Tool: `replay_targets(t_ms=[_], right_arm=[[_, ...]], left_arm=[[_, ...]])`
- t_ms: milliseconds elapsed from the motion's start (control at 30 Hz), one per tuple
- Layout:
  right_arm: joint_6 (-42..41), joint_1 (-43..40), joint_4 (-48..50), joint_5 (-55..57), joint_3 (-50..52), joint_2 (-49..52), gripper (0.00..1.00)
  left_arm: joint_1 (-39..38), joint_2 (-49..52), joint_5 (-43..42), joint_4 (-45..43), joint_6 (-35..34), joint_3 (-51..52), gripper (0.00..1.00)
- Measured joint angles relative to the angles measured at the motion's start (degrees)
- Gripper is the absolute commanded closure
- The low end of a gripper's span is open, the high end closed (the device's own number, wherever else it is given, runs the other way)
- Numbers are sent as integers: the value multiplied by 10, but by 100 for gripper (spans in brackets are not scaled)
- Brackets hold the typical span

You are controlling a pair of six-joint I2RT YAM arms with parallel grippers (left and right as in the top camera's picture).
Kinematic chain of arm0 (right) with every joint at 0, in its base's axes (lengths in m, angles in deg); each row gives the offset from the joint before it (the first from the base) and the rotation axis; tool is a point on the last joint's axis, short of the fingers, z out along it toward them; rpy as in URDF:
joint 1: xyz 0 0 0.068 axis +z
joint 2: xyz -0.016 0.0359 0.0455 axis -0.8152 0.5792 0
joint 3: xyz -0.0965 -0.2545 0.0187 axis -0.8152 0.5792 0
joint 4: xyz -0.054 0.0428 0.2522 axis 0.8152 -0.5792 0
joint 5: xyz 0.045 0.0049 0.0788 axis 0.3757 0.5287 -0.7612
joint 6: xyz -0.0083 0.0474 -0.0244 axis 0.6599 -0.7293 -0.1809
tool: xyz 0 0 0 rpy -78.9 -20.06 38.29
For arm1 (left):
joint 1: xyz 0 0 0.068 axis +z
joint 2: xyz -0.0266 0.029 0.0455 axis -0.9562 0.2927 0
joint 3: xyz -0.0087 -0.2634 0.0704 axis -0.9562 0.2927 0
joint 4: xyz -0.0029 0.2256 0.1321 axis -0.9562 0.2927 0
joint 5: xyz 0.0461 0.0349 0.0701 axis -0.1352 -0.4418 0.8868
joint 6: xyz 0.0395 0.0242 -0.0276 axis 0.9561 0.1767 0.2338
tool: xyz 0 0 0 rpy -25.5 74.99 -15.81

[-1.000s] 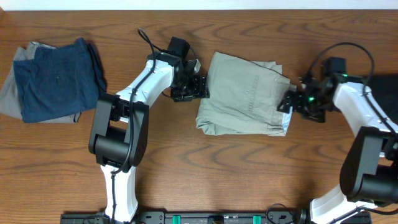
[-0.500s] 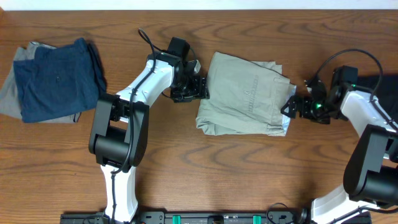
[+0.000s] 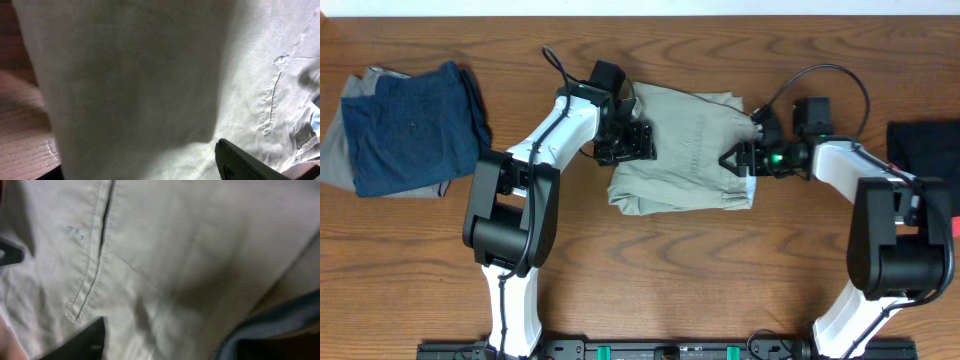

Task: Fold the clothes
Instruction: 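Grasp the folded pants with the right gripper and carry them right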

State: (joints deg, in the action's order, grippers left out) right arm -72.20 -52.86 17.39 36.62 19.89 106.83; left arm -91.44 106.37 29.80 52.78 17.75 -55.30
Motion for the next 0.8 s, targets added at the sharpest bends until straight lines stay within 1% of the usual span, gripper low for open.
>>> replay_targets(t_ms=[33,100,267,433,600,667,800], right_arm=[[-8,3,9,8,1,2,76],[-27,2,28,19,5,8,99],[-51,-1,57,20,12,12,99],[-52,-9,48,17,11,7,99],[-40,-43,-37,42,-17,-33,99],[-27,-66,-86,64,-58,-56,99],[-5,-109,-170,113,-172,-84,99]], left_arm=[[0,0,0,0,0,0,29],[1,0,0,0,0,0,29],[1,0,0,0,0,0,29],[1,0,2,0,0,0,29],[6,0,7,0,0,0,29],[11,0,8,0,0,0,29],[20,0,13,3,0,0,29]])
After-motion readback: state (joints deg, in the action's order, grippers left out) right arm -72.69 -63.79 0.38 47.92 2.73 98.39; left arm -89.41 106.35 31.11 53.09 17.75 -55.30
